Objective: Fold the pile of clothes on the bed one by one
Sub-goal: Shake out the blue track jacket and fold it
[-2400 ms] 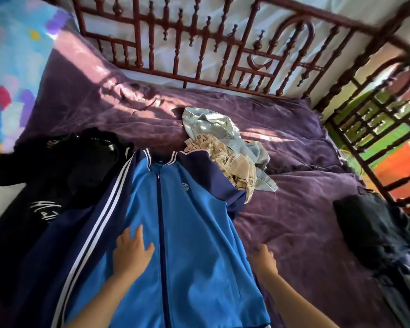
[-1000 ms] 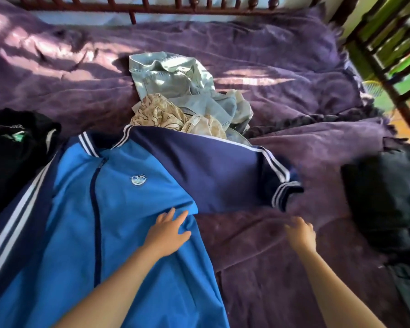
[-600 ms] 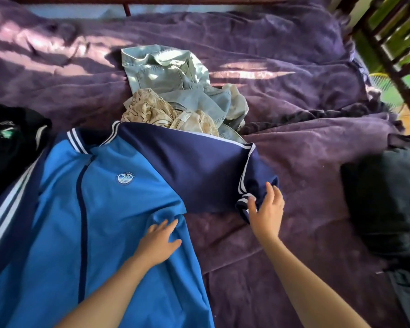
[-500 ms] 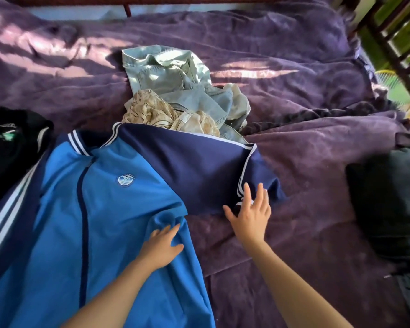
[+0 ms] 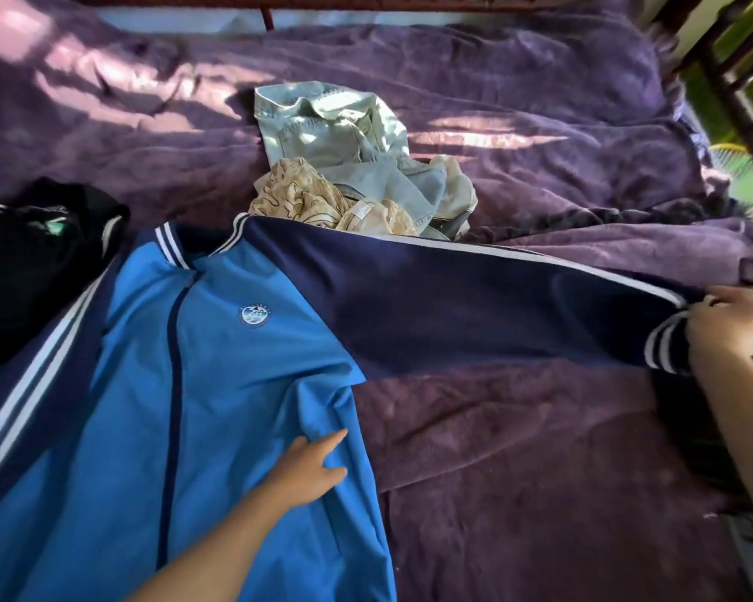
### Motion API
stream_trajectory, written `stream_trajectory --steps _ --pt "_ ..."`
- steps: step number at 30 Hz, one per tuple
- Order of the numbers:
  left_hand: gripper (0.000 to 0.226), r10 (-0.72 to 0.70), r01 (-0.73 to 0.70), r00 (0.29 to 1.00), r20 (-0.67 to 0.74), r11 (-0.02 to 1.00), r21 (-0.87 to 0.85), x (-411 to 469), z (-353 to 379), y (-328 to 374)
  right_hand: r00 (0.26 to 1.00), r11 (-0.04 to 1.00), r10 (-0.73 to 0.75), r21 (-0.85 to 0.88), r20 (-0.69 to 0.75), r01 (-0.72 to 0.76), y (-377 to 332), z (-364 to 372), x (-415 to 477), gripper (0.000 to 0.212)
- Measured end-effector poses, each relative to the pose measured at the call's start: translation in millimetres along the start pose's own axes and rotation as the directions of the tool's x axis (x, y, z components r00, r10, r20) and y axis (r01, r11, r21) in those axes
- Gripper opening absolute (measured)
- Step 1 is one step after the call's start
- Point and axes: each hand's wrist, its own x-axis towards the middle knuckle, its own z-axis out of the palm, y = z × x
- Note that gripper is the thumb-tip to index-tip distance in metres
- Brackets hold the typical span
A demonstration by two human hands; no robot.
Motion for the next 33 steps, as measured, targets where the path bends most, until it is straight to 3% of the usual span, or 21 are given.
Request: stream_trajectory --steps 3,6,8,12,17,22,27,29,31,33 --pt "0.057 0.078 -0.078 0.997 0.017 0.995 0.054 -8.3 1.1 12.9 0.993 0.987 -0.113 -0.112 0.033 0.116 -29.2 -31.7 8.3 0.039" --pt "0.043 0.113 -0.095 0.961 0.251 0.992 -0.083 -14.0 1.8 19.6 0.983 0.968 -0.183 -0.176 -0.024 0.177 -54.8 -38.4 0.6 0.028" --pt "0.040 0.126 -0.091 0.949 0.288 0.987 -0.130 -22.5 -1.1 19.8 0.983 0.970 -0.182 -0.160 0.021 0.183 -67.2 -36.1 -13.8 0.030" --pt "0.045 0.130 -0.088 0.988 0.078 0.910 -0.405 -41.1 -17.9 5.9 0.927 0.926 -0.345 -0.108 0.146 0.361 -102.1 -25.2 -63.0 0.028" --pt "0.047 0.011 -0.123 0.988 -0.154 0.655 -0.745 -75.8 -50.3 -28.8 0.824 0.848 -0.526 0.050 0.208 0.528 -169.1 -23.5 -154.5 0.028" --pt "0.021 -0.027 -0.329 0.930 -0.367 0.386 -0.862 -106.5 -84.2 -63.9 0.655 0.715 -0.699 0.293 0.287 0.635 -225.0 -25.4 -275.5 0.023" --pt "0.029 0.058 -0.520 0.853 -0.519 0.007 -0.854 -136.6 -129.8 -82.7 0.504 0.710 -0.702 0.551 0.504 0.438 -251.2 5.9 -391.3 0.017" --pt "0.051 0.137 -0.546 0.820 -0.556 -0.102 -0.831 -140.6 -141.6 -95.2 0.454 0.772 -0.631 0.567 0.630 0.287 -252.6 28.7 -431.3 0.018" --pt "0.083 0.188 -0.555 0.796 -0.575 -0.151 -0.818 -143.8 -147.8 -109.1 0.362 0.848 -0.516 0.522 0.776 0.089 -247.3 47.6 -467.7 0.024" --pt "0.074 0.089 -0.578 0.807 -0.584 -0.083 -0.812 -138.3 -144.9 -128.3 0.255 0.892 -0.432 0.452 0.865 -0.023 -236.7 57.9 -494.4 0.028"
